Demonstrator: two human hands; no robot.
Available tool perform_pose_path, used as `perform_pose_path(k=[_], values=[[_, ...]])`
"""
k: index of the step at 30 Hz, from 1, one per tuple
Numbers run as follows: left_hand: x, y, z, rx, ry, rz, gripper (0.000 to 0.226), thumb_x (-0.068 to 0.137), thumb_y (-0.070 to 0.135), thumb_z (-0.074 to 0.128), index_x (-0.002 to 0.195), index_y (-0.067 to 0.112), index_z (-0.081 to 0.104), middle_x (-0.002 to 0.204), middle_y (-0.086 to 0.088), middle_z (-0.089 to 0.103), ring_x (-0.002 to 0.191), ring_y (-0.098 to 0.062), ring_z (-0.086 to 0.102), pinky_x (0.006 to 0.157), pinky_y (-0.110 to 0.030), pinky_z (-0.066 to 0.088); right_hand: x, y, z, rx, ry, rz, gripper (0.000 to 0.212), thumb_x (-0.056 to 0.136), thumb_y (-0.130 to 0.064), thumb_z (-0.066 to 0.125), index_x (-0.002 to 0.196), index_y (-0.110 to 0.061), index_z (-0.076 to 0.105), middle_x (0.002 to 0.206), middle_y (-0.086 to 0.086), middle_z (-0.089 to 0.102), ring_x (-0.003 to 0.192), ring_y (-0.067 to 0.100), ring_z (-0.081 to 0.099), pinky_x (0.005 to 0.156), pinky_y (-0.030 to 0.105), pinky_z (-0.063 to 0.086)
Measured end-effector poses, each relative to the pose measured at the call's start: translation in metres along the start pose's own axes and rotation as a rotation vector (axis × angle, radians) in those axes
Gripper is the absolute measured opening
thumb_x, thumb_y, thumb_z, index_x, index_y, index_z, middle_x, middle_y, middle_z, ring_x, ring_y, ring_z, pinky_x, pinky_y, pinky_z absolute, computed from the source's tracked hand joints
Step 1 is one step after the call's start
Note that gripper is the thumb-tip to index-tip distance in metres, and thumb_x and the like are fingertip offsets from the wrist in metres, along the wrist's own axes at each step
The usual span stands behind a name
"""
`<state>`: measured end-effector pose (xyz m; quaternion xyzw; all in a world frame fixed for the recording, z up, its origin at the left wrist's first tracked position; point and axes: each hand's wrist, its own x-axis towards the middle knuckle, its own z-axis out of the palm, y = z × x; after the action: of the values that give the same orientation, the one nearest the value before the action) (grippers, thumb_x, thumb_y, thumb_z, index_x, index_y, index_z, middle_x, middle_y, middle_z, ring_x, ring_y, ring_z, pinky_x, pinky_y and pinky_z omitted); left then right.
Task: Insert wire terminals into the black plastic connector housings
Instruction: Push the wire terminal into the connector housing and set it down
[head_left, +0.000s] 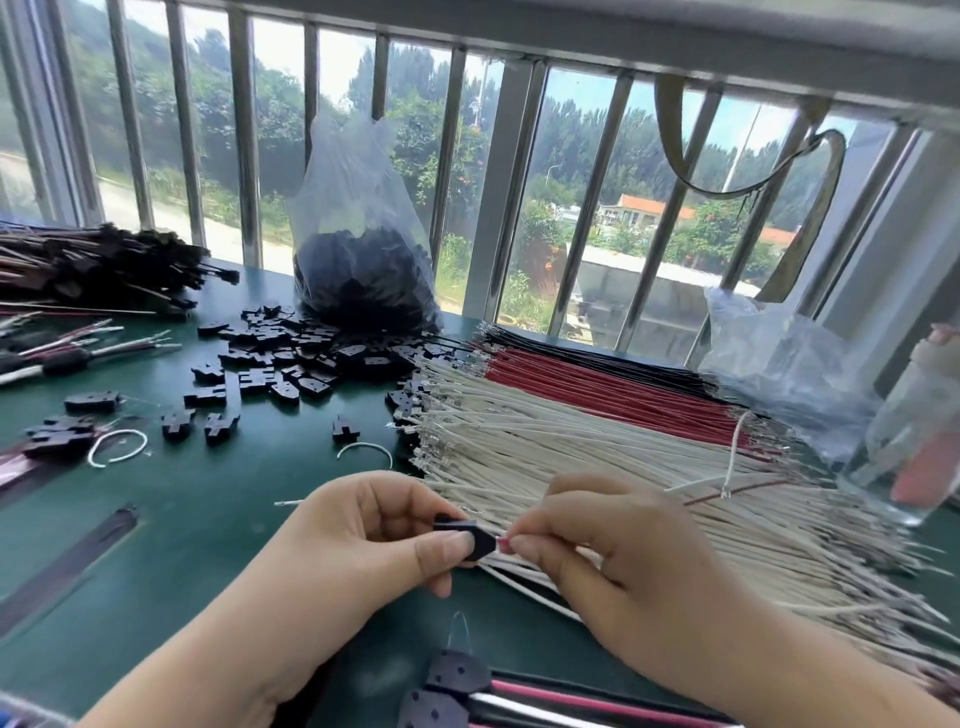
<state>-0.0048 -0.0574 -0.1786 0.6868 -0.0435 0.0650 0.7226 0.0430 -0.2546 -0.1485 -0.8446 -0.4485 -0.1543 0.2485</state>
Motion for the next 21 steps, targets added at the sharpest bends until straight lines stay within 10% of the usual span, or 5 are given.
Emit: perform_pose_path(k=[10, 21], values=[[0.002, -0.002, 0.000, 0.016, 0.073, -0.017, 0.028, 0.052, 0.031, 0.076, 0.076, 0.016, 0.074, 0.055, -0.006, 0.064, 0.052, -0.009, 0.056, 0.052, -0.011, 0.043, 0.002, 0.013, 0.003, 0.235, -0.036, 0.179, 0.024, 0.087, -0.036, 0.057, 0.108, -0.032, 0.070, 0.080, -0.030, 0.063, 0.081, -0.008, 0.060, 0.071, 0.003, 0.039], [0.005, -0.007, -0.004, 0.058, 0.066, -0.006, 0.023, 0.056, 0.023, 0.076, 0.077, 0.015, 0.073, 0.060, -0.012, 0.066, 0.051, -0.012, 0.055, 0.053, -0.015, 0.045, 0.004, 0.010, 0.016, 0.100, 0.020, 0.050, 0.010, 0.081, -0.030, 0.066, 0.080, -0.025, 0.074, 0.064, -0.018, 0.057, 0.072, 0.003, 0.056, 0.064, 0.017, 0.044]])
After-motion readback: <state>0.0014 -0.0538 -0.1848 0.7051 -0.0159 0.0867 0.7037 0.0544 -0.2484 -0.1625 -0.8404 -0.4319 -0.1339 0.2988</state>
